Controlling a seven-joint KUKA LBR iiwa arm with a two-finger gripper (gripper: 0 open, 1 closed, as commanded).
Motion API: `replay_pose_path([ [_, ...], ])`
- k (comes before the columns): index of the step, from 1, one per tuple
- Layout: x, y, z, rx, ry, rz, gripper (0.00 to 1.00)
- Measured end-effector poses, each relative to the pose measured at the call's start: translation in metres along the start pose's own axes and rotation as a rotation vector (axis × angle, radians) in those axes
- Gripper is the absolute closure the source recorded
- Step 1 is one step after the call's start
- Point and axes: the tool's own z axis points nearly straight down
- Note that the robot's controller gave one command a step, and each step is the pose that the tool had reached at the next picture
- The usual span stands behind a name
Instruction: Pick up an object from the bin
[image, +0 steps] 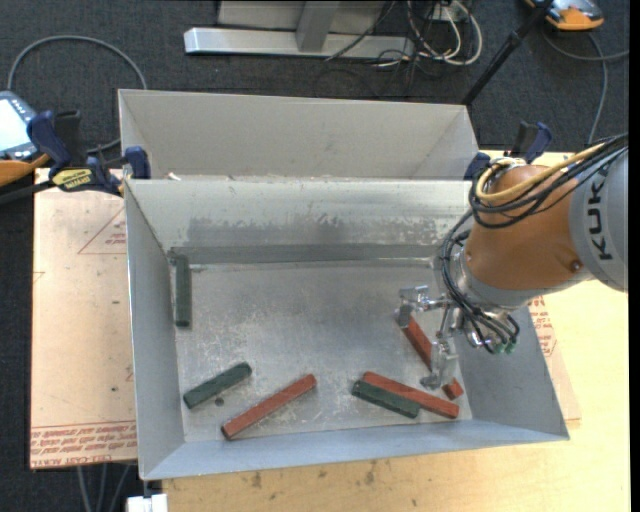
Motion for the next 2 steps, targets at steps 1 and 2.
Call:
replay_pose_path([
  [1,0.010,0.004,0.069,-0.004,0.010,-0.138,0.00],
  [2,0.052,-0.052,0.063,0.001,-0.008,-0.028,0.00],
])
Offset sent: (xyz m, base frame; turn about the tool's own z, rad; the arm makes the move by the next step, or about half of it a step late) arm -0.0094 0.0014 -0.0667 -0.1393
